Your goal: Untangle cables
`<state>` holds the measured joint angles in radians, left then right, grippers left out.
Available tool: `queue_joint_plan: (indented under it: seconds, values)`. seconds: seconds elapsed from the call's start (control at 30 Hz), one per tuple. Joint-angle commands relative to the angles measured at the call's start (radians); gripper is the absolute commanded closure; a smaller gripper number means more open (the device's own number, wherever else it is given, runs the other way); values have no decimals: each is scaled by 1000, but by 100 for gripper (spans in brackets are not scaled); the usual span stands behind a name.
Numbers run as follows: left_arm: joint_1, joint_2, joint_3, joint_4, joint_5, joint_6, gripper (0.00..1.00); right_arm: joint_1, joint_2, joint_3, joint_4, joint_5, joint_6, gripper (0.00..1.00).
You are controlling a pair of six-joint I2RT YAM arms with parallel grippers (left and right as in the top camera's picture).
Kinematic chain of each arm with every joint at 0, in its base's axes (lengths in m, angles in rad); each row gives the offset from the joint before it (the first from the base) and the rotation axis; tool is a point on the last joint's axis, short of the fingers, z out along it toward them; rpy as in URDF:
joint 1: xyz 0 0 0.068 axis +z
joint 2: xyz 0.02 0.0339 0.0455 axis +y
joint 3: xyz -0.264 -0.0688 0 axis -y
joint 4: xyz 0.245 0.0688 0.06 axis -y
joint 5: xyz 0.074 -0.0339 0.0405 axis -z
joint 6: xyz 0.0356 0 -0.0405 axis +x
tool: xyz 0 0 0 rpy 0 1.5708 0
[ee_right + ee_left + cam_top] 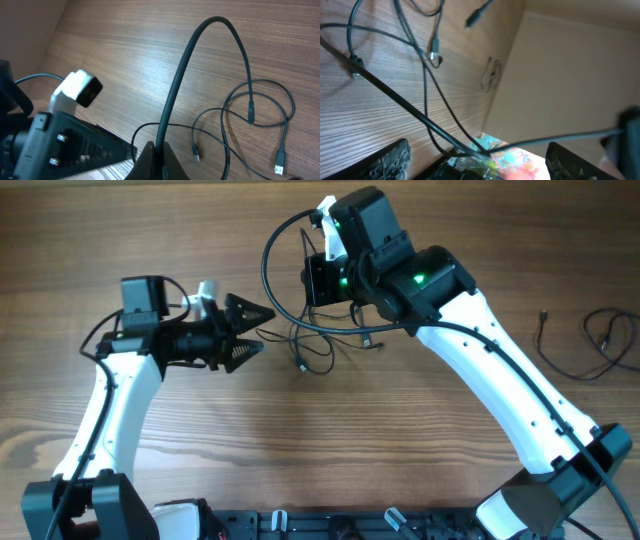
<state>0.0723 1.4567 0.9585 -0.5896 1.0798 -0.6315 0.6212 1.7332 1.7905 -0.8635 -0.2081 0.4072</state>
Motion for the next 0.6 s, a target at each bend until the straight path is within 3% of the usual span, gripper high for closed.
queue_joint_plan:
  seconds: [0.0, 0.13, 0.2, 0.33, 0.47, 0.5, 0.57]
  values:
    - [-64, 2, 4, 4, -105, -18, 12, 0, 12, 1, 5, 14, 14, 96]
    - [-132, 2, 4, 3, -232, -17, 16, 0, 12, 1, 5, 14, 14, 96]
    - [-162, 2, 4, 2, -311, -17, 27, 0, 12, 1, 5, 18, 14, 96]
    - [-202, 2, 4, -19, -437, -7, 62, -3, 12, 1, -19, 164, 14, 96]
    - [-204, 2, 4, -98, -577, 25, 73, -43, 12, 1, -88, 381, 80, 96]
    - [-188, 2, 4, -171, -725, 105, 80, -129, 12, 1, -152, 430, 147, 96]
    - [-162, 2, 4, -224, -854, 108, 84, -209, 12, 1, -191, 430, 152, 96]
